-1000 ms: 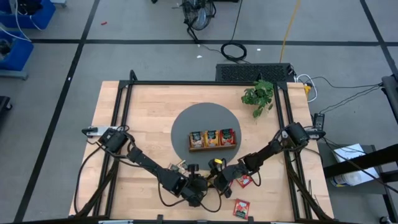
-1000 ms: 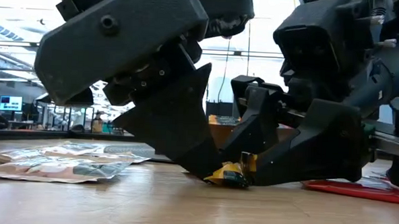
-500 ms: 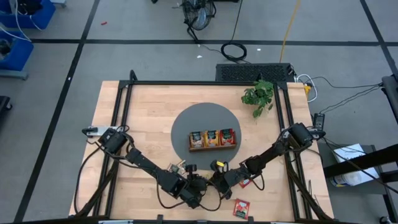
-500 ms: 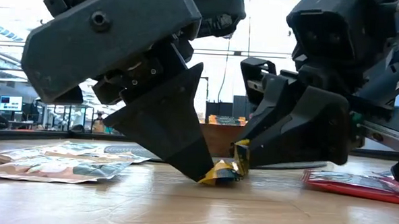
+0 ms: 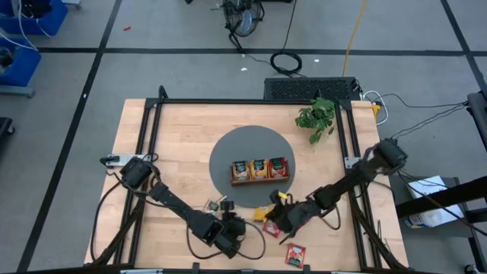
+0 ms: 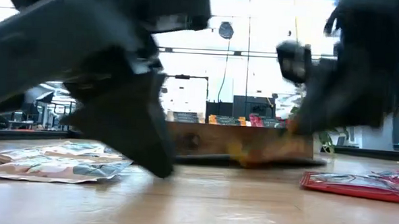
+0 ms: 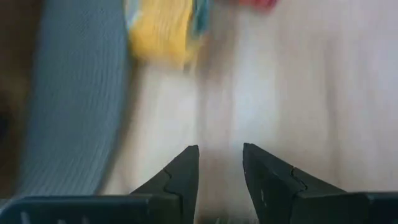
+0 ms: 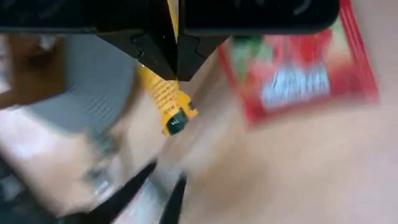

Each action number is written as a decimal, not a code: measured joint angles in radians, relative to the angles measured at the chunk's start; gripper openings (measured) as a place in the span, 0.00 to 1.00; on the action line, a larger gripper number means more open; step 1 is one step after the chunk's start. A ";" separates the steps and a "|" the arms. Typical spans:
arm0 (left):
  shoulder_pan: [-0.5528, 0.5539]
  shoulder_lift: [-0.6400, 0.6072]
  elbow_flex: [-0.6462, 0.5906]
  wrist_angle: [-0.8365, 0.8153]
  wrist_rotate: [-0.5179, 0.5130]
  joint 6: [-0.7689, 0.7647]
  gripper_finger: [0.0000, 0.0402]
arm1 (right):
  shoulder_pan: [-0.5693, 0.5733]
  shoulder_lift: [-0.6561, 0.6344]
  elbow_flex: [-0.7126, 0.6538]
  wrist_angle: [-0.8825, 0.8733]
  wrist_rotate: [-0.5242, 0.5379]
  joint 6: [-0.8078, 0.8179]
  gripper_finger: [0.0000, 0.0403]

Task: Pick & Place Tea
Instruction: Put the orange tea bag into the middle slot of the wooden organizer

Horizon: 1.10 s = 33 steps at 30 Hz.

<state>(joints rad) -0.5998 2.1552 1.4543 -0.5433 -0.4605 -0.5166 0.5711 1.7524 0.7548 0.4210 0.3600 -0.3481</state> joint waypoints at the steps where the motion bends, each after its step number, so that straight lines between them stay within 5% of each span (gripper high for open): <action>1: -0.008 -0.017 -0.002 -0.009 -0.027 -0.002 0.33 | 0.005 -0.027 0.005 -0.001 0.001 0.017 0.00; 7: -0.071 -0.125 0.003 0.050 -0.216 0.024 0.33 | 0.019 -0.187 0.003 -0.013 -0.016 0.136 0.00; 12: -0.114 -0.140 0.002 0.253 -0.300 0.122 0.33 | 0.022 -0.292 0.005 -0.016 -0.075 0.322 0.00; 22: -0.116 -0.142 0.004 0.562 -0.406 0.283 0.33 | 0.087 -0.299 -0.027 0.047 -0.073 0.389 0.00; 33: -0.024 -0.142 0.005 0.553 -0.231 0.215 0.46 | 0.133 -0.296 -0.078 0.102 0.047 0.385 0.00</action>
<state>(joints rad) -0.6235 2.0129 1.4593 0.0094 -0.6914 -0.3012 0.7042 1.4563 0.6765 0.5226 0.4073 0.0374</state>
